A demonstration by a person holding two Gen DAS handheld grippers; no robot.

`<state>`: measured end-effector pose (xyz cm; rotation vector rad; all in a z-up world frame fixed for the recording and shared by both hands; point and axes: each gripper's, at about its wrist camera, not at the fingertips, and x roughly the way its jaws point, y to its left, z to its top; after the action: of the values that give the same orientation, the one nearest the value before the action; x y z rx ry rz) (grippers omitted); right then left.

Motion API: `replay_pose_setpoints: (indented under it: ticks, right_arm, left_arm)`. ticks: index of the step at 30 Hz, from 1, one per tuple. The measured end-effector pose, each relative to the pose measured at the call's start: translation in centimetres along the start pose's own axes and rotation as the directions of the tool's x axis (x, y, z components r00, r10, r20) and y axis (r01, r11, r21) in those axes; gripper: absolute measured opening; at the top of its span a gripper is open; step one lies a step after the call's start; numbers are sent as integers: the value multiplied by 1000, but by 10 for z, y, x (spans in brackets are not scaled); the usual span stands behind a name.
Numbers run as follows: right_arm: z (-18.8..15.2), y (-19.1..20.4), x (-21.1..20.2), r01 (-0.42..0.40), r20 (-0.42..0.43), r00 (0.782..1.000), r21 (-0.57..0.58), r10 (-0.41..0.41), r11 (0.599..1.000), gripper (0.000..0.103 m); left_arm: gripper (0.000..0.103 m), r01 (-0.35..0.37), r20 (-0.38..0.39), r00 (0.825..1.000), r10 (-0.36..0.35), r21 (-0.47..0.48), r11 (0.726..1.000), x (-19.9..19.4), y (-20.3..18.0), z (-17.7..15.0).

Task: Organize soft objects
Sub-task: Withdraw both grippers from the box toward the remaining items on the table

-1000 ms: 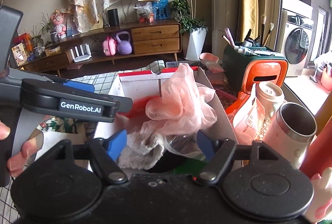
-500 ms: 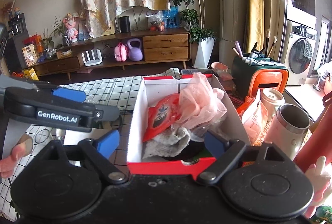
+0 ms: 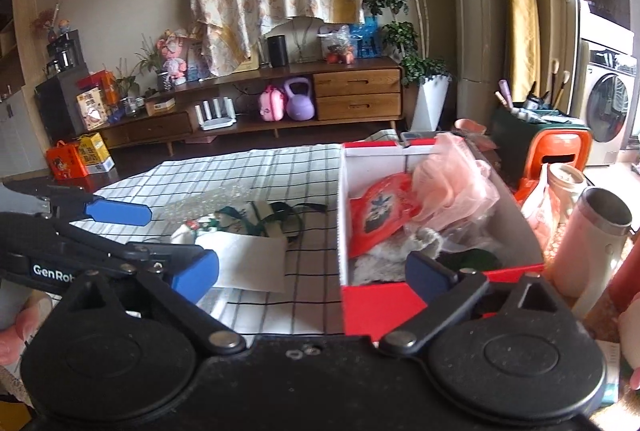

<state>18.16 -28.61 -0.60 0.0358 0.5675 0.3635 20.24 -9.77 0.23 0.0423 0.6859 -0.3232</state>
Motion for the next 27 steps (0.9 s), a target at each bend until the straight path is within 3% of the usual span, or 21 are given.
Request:
replay_pose_setpoints:
  ticks: [11, 14, 17, 21, 27]
  right_arm:
    - [-14, 39, 16, -73, -49, 996, -22, 72, 997, 100]
    - [-18, 47, 23, -90, -71, 994, -26, 88, 996, 100]
    - [-22, 55, 32, -102, -94, 991, -40, 97, 994, 100]
    - [-29, 66, 46, -125, -126, 985, -73, 115, 990, 100]
    - [-39, 77, 70, -158, -180, 974, -92, 140, 983, 100]
  left_arm:
    - [89, -18, -10, 1000, 17, -84, 996, -23, 56, -33]
    - [90, -34, -15, 999, 32, -116, 993, -22, 70, -40]
    - [102, -44, -22, 999, 41, -140, 989, -18, 82, -47]
    - [102, -41, -15, 999, 39, -151, 988, -13, 92, -54]
    - [102, -100, -22, 995, 98, -164, 981, 2, 107, -54]
